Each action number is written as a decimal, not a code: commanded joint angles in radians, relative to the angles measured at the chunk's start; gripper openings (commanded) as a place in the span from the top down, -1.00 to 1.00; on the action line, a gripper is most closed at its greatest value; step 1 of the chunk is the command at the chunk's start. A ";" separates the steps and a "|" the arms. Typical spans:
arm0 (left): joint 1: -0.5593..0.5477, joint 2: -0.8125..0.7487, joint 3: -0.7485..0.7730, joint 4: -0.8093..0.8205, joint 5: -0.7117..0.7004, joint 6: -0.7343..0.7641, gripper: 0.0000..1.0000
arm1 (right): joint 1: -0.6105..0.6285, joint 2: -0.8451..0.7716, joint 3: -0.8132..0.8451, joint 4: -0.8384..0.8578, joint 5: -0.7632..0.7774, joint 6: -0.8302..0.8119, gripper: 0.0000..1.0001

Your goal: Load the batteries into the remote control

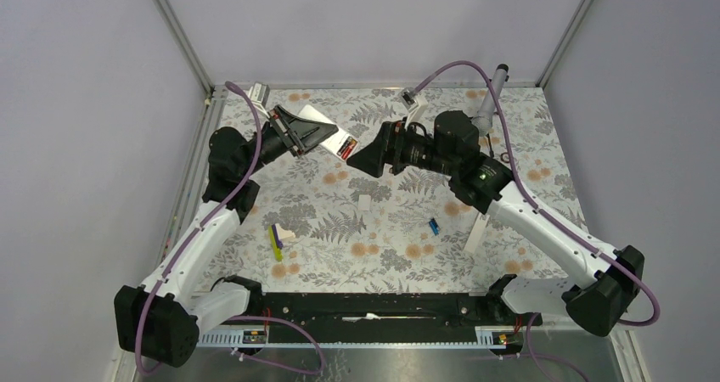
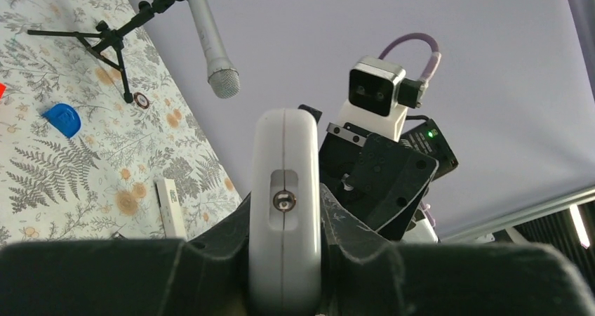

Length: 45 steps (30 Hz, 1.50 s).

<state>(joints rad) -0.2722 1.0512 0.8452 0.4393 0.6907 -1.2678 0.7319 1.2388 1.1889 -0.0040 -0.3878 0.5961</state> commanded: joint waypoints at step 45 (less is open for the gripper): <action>0.351 -0.089 -0.020 -0.618 -0.204 0.352 1.00 | -0.040 0.348 0.084 -0.476 0.054 -0.835 -0.81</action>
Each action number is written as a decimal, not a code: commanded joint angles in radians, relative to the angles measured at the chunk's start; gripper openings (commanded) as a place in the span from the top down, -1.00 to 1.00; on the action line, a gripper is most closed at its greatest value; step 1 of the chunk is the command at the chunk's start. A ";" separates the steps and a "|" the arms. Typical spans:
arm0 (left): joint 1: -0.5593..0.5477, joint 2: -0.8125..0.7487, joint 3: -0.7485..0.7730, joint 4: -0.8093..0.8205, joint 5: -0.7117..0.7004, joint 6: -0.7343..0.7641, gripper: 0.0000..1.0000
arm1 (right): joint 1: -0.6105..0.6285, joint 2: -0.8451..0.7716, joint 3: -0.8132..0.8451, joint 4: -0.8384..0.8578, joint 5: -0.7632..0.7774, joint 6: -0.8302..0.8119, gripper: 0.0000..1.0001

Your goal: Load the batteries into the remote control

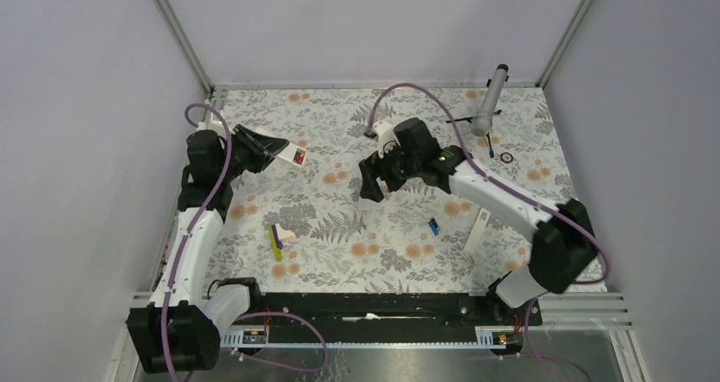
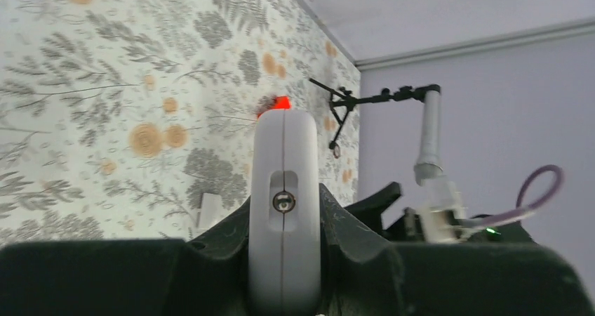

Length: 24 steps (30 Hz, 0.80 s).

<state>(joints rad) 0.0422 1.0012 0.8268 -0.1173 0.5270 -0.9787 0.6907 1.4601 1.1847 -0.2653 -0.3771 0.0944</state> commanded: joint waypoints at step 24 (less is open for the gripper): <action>0.169 -0.003 0.012 -0.090 0.029 0.071 1.00 | 0.143 0.658 0.430 -0.392 0.286 -0.719 -0.83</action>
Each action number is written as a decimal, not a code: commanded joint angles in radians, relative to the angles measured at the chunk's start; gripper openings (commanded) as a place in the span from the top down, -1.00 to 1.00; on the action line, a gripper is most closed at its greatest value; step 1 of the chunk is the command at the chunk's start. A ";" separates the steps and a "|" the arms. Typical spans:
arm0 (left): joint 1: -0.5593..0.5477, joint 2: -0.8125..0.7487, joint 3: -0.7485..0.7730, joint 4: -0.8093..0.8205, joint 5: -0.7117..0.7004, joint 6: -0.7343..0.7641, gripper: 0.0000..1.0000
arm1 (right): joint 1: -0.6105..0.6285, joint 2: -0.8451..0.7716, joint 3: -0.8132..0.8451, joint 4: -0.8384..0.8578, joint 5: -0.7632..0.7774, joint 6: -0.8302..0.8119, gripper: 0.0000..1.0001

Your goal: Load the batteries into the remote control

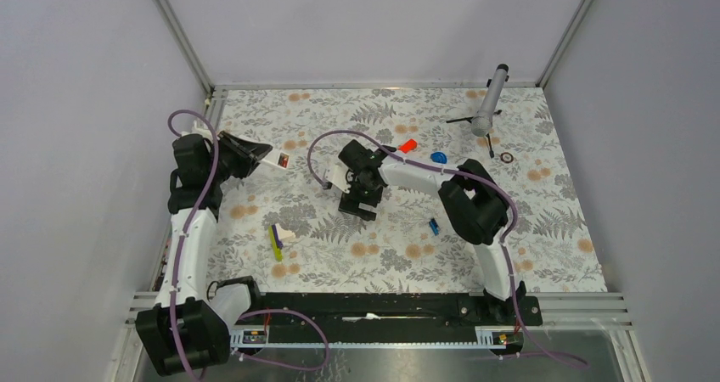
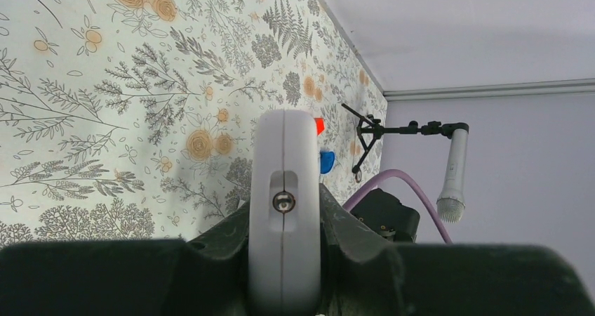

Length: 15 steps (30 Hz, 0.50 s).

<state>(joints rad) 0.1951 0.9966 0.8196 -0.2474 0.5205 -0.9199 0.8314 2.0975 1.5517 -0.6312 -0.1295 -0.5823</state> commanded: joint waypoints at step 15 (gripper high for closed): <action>0.030 0.008 0.022 0.060 0.043 -0.014 1.00 | -0.009 0.146 0.178 -0.141 -0.018 -0.093 -0.76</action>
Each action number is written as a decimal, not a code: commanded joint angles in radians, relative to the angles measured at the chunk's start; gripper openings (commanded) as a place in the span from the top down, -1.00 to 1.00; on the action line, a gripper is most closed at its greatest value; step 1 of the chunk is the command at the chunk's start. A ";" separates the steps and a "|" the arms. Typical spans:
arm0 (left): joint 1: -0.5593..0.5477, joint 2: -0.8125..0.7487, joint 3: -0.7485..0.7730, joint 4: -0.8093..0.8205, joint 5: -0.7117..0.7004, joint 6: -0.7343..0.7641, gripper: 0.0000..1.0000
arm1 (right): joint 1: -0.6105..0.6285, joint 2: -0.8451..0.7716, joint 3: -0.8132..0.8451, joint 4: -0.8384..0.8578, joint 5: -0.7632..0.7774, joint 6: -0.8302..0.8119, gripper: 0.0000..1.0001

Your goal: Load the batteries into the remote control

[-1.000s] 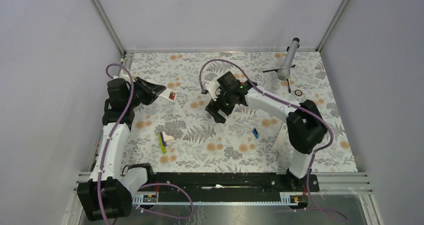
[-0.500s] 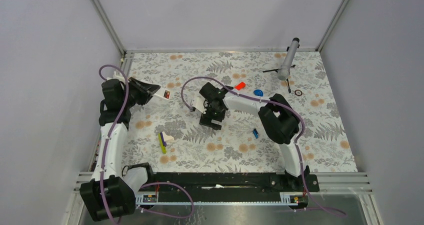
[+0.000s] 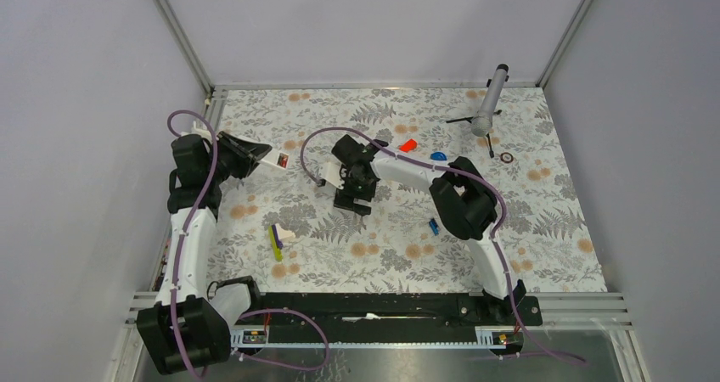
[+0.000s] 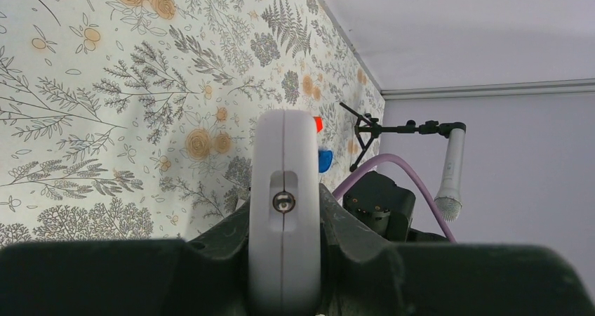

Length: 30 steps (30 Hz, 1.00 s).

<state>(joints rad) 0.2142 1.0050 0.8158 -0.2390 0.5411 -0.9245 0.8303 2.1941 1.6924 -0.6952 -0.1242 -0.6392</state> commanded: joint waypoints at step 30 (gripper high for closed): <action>0.014 -0.021 -0.024 0.094 0.051 -0.011 1.00 | -0.025 -0.153 -0.211 0.097 -0.017 0.095 -0.26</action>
<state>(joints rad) 0.2222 1.0046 0.8097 -0.2138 0.5606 -0.9421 0.8104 2.0941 1.5291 -0.6380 -0.1394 -0.5957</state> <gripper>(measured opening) 0.225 0.612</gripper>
